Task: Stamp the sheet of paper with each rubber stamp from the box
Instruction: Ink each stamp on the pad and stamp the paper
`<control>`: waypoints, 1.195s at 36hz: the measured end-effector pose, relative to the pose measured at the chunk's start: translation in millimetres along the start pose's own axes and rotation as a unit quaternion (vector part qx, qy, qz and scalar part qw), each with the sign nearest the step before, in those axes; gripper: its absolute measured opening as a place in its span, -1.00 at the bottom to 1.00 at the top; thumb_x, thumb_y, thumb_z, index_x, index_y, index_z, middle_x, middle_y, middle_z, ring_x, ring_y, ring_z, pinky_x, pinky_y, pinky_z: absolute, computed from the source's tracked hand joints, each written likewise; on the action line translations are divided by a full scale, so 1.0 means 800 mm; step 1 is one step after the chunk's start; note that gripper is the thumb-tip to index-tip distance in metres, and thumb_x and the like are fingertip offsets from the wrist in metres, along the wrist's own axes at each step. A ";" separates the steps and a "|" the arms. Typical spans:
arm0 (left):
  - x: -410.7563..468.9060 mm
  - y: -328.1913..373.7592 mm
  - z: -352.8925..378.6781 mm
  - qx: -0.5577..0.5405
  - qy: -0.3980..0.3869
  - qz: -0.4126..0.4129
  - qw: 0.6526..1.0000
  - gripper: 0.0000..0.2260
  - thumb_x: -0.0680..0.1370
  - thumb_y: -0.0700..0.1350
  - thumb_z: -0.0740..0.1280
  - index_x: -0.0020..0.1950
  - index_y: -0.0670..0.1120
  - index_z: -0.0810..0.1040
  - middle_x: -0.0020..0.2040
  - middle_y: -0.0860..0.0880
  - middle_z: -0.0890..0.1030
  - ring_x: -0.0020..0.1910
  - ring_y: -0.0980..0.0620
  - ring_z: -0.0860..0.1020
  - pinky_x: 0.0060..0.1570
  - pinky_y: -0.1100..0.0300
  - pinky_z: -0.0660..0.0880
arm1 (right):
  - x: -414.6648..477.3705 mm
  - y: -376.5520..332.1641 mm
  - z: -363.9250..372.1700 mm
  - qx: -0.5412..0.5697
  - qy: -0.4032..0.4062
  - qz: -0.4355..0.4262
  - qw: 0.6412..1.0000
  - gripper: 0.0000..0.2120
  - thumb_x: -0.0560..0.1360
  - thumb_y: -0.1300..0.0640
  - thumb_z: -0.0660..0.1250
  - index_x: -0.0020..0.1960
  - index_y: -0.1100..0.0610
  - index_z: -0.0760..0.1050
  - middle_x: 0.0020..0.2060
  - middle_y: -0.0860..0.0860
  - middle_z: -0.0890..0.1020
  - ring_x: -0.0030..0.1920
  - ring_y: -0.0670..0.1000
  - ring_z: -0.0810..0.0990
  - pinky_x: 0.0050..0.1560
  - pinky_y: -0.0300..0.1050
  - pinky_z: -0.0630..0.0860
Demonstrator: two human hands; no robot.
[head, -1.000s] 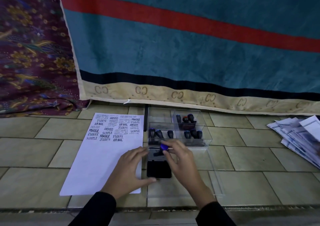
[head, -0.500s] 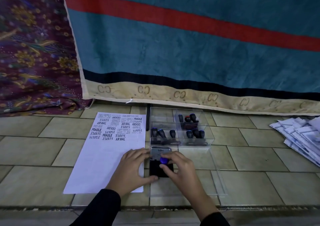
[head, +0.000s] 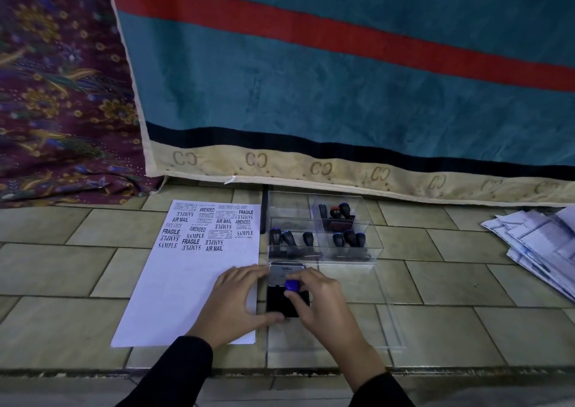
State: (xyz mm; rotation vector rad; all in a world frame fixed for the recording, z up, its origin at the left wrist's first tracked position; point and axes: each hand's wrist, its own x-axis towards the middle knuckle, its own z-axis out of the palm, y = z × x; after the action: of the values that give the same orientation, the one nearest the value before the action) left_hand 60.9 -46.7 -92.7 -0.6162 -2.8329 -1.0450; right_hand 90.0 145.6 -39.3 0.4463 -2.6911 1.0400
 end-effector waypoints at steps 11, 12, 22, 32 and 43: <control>0.004 0.001 -0.052 -0.298 0.107 -0.132 0.939 -0.73 0.55 0.02 0.27 0.25 0.15 0.45 0.25 0.28 0.50 0.23 0.41 0.38 0.35 0.19 0.25 | 0.000 -0.003 -0.002 -0.017 -0.034 0.017 0.999 -0.79 0.47 0.13 0.39 0.10 0.08 0.55 0.00 -0.04 0.63 -0.06 -0.11 0.61 0.01 -0.25 0.54; 0.004 -0.007 -0.055 -0.265 0.129 -0.137 0.946 -0.74 0.56 0.02 0.26 0.25 0.13 0.45 0.26 0.26 0.49 0.23 0.42 0.37 0.34 0.19 0.26 | 0.005 -0.006 -0.004 -0.009 -0.034 0.019 0.999 -0.79 0.47 0.14 0.39 0.10 0.09 0.55 0.00 -0.02 0.63 -0.06 -0.09 0.61 0.01 -0.23 0.55; 0.018 -0.078 -0.043 0.149 0.114 -0.180 0.966 -0.49 0.56 0.19 0.19 0.45 -0.02 0.30 0.52 -0.02 0.22 0.52 -0.01 0.07 0.44 -0.15 -0.06 | 0.120 -0.041 0.034 0.014 0.003 -0.035 0.999 -0.78 0.46 0.25 0.39 0.10 0.21 0.54 -0.01 0.14 0.61 -0.08 0.07 0.61 0.01 -0.07 0.58; 0.019 -0.085 -0.038 0.181 0.100 -0.186 0.961 -0.31 0.44 0.35 -0.09 0.46 0.04 0.26 0.53 0.00 0.19 0.53 0.01 0.04 0.45 -0.16 -0.09 | 0.167 -0.032 0.078 -0.059 -0.059 0.012 0.996 -0.84 0.52 0.27 0.28 0.09 0.26 0.52 -0.01 0.19 0.59 -0.06 0.13 0.56 -0.07 -0.04 0.53; 0.019 -0.084 -0.036 0.179 0.102 -0.191 0.960 -0.30 0.43 0.36 -0.10 0.46 0.05 0.27 0.53 0.02 0.19 0.53 0.03 0.03 0.46 -0.15 -0.10 | 0.171 -0.029 0.089 -0.067 -0.061 0.013 0.996 -0.88 0.52 0.29 0.28 0.03 0.26 0.52 -0.03 0.17 0.59 -0.08 0.12 0.57 -0.06 0.06 0.58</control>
State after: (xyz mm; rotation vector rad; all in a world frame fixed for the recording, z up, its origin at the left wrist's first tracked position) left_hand 18.6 -106.3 -108.7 0.0694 -2.9017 -0.5541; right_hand -35.9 53.5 -34.3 0.4657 -2.8591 0.8567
